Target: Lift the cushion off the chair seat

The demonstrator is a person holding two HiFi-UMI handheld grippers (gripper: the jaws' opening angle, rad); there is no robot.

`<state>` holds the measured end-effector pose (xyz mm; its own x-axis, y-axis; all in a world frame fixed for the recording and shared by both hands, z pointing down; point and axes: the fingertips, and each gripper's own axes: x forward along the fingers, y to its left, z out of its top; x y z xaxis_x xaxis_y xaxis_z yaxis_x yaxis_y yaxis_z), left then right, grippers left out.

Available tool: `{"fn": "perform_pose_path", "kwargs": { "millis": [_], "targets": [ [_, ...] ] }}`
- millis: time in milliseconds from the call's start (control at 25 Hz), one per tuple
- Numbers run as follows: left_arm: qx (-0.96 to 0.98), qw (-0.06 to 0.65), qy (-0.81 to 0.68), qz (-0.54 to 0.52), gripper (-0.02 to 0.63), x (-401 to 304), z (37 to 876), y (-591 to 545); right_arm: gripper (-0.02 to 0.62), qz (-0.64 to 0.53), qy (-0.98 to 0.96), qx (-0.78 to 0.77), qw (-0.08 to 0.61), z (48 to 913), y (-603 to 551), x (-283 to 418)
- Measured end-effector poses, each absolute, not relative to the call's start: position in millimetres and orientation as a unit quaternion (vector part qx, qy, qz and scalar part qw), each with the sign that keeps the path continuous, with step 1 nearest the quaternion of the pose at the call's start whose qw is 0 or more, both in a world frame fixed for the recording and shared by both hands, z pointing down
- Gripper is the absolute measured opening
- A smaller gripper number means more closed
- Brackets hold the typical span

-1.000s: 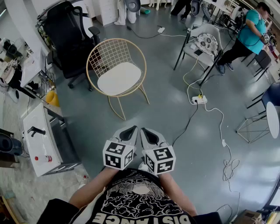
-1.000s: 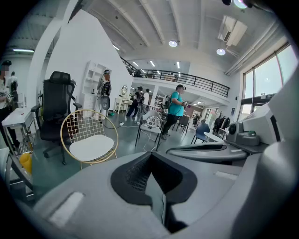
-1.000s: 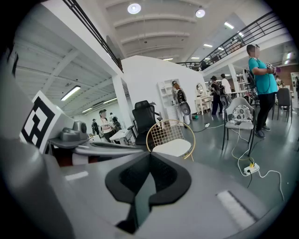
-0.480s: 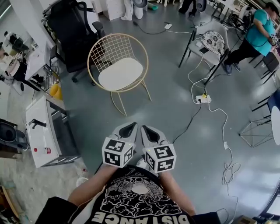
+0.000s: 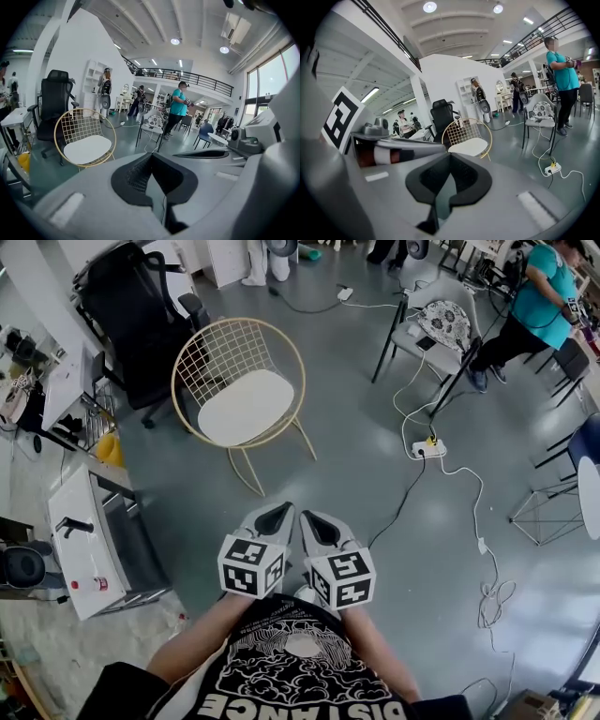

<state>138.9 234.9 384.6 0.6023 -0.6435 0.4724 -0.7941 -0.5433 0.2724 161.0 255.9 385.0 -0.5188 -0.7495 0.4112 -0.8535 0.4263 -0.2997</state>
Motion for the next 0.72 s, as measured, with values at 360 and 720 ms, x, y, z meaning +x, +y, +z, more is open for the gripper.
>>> {"fn": "perform_pose_path", "kwargs": {
  "millis": [360, 720],
  "targets": [
    [0.863, 0.265, -0.405, 0.144, -0.011, 109.4, 393.6, 155.5, 0.000, 0.240, -0.828, 0.487, 0.140, 388.1, 178.6, 133.0],
    [0.859, 0.299, -0.393, 0.134, -0.009, 67.6, 406.1, 85.0, 0.000, 0.237, -0.822, 0.486, 0.179, 391.7, 106.9, 92.8]
  ]
}}
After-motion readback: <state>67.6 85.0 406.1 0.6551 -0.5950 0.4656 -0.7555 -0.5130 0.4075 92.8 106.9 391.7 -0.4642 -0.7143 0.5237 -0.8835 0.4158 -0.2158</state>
